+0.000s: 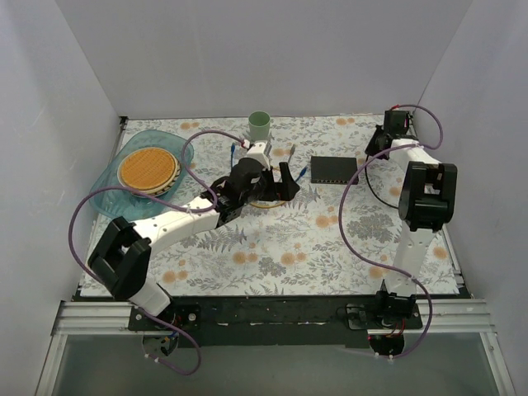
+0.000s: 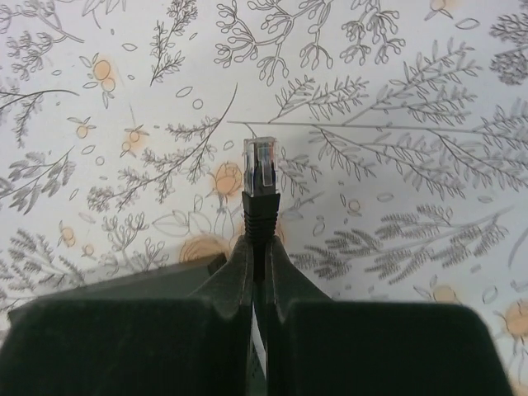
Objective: Insert the plug into the switch port
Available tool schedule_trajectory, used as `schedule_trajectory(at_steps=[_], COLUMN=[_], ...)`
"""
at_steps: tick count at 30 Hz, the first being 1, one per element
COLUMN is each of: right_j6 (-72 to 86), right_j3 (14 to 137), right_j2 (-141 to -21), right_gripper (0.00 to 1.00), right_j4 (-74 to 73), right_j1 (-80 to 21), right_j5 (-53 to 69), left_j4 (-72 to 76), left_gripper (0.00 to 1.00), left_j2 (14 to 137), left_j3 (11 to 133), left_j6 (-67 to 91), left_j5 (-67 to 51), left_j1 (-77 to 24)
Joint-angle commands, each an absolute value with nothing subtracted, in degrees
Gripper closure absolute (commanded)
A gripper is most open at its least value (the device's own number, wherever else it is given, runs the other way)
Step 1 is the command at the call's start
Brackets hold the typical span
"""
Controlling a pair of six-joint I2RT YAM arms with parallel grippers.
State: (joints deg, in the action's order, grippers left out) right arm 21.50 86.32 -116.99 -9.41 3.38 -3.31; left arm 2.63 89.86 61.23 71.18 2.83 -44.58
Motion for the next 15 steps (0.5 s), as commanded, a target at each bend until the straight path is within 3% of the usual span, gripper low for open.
schedule_trajectory(at_steps=[1, 9, 15], right_j6=[19.2, 15.7, 11.8], right_j3=[97.3, 104.2, 110.9], right_j2=[-125.0, -131.2, -134.7], right_gripper=[0.99, 0.99, 0.99], right_j4=[-18.2, -21.9, -23.8], right_j1=[3.3, 0.1, -5.9], right_j5=[-2.5, 3.5, 4.3], left_j4=[3.3, 1.8, 1.7], left_gripper=[0.02, 0.02, 0.02], left_j2=[82.1, 76.5, 80.8], left_j3=[57.7, 53.6, 54.9], left_j6=[71.0, 70.9, 69.1], left_j5=[3.6, 8.0, 10.0], left_j1=[-44.3, -44.4, -44.3])
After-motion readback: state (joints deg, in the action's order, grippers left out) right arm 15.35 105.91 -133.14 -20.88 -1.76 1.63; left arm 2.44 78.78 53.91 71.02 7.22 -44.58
